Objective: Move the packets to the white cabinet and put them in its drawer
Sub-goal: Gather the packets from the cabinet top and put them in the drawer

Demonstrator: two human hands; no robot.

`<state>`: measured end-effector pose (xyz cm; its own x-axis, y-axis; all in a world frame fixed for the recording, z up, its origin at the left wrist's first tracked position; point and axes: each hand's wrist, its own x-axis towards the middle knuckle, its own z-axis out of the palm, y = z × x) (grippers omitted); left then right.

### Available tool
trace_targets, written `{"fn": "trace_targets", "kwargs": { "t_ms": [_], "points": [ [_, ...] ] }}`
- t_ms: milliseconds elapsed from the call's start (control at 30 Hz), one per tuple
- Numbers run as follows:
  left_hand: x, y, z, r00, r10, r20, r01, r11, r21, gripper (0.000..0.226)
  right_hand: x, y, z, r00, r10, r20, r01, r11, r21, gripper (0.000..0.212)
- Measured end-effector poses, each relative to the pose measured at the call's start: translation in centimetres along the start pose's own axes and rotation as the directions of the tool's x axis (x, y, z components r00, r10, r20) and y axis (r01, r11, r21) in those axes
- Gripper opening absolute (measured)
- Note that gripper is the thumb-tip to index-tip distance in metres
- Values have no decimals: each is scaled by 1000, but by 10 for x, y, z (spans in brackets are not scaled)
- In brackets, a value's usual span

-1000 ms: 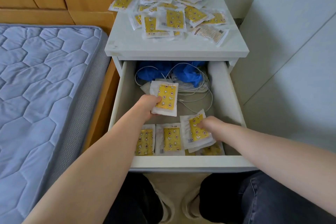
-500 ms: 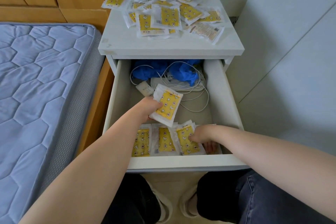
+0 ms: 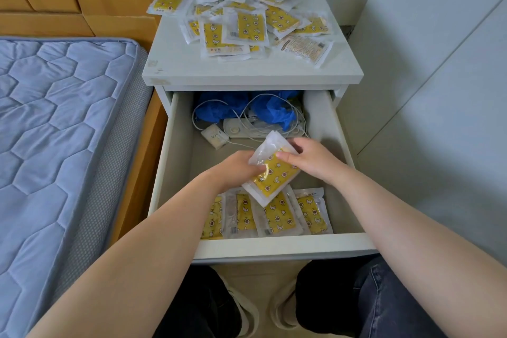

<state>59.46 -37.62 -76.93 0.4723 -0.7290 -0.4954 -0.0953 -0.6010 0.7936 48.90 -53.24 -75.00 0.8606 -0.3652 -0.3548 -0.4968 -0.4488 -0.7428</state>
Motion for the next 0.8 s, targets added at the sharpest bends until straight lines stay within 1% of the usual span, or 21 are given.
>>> {"fn": "trace_targets", "kwargs": {
  "t_ms": [33, 100, 167, 200, 233, 267, 333, 367, 433, 500, 567, 700, 733, 800],
  "points": [
    [0, 1, 2, 1000, 29, 5, -29, 1000, 6, 21, 0, -1, 0, 1000, -1, 11, 1, 1000, 16, 32],
    [3, 2, 3, 999, 51, -3, -51, 999, -18, 21, 0, -3, -2, 999, -21, -44, 23, 999, 40, 25],
    [5, 0, 1, 997, 73, -33, -74, 997, -19, 23, 0, -3, -9, 994, -30, -109, 33, 999, 24, 15],
    [6, -2, 0, 995, 90, -54, -88, 995, 36, 27, -1, -3, -13, 991, -31, -130, 31, 1000, -6, 11],
    [7, -5, 1, 993, 97, -65, -88, 987, 136, 34, -1, -2, -16, 991, -24, -133, 18, 999, -47, 10],
    [7, -8, 2, 994, 91, -59, -72, 963, 261, 42, -2, -1, -18, 995, -12, -101, 1, 994, -105, 12],
    [9, -16, 9, 999, 31, 15, -35, 861, 507, 66, -2, 1, -17, 998, 24, 50, -8, 956, -293, 18],
    [11, -19, 13, 998, -6, 63, -34, 792, 609, 77, -3, 2, -14, 990, 57, 133, 1, 916, -400, 19],
    [16, -21, 20, 993, -33, 115, -64, 669, 741, 86, -3, 5, -8, 958, 147, 244, 18, 824, -566, 19],
    [20, -22, 25, 990, -17, 138, -101, 595, 797, 84, -3, 10, -3, 928, 213, 307, 48, 746, -664, 20],
    [23, -22, 30, 985, -6, 175, -144, 543, 827, 80, -2, 18, 4, 916, 244, 317, 68, 685, -726, 24],
    [25, -24, 36, 976, 37, 213, -201, 520, 830, 77, 0, 31, 19, 930, 256, 264, 96, 524, -846, 29],
    [26, -24, 37, 974, 58, 218, -216, 516, 829, 77, 1, 33, 22, 930, 260, 259, 96, 508, -856, 37],
    [27, -21, 39, 968, 102, 228, -248, 507, 826, 76, 3, 34, 24, 923, 282, 261, 86, 512, -855, 54]
  ]
}}
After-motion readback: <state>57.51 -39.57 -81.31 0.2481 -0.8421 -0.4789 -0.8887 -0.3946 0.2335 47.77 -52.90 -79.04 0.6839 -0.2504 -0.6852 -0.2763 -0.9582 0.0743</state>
